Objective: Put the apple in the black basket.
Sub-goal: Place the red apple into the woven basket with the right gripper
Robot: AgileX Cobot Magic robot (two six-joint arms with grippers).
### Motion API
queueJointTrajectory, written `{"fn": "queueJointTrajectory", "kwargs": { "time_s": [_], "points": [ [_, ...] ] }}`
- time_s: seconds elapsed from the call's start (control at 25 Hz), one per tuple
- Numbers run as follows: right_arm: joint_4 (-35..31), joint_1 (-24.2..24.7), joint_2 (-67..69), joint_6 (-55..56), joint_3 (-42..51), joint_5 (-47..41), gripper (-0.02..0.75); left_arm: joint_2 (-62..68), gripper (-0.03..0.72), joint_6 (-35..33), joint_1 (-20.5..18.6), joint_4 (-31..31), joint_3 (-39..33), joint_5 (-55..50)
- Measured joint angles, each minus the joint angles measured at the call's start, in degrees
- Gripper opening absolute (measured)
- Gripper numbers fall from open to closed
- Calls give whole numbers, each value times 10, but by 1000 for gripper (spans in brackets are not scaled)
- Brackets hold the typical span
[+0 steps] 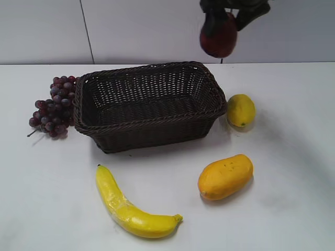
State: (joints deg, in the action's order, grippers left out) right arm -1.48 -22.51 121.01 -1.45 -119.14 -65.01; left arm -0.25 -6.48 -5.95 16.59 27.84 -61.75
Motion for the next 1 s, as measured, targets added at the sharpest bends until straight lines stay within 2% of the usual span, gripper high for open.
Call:
{"fn": "queueJointTrajectory", "kwargs": {
  "time_s": [0.16,0.44,1.0],
  "points": [
    [-28,-45,10,0,-4,37,563,0,235,0,0,0,0,0],
    [-40,-90,62,0,-4,78,563,0,235,0,0,0,0,0],
    [-79,-105,173,1,-4,93,563,0,235,0,0,0,0,0]
  ]
}}
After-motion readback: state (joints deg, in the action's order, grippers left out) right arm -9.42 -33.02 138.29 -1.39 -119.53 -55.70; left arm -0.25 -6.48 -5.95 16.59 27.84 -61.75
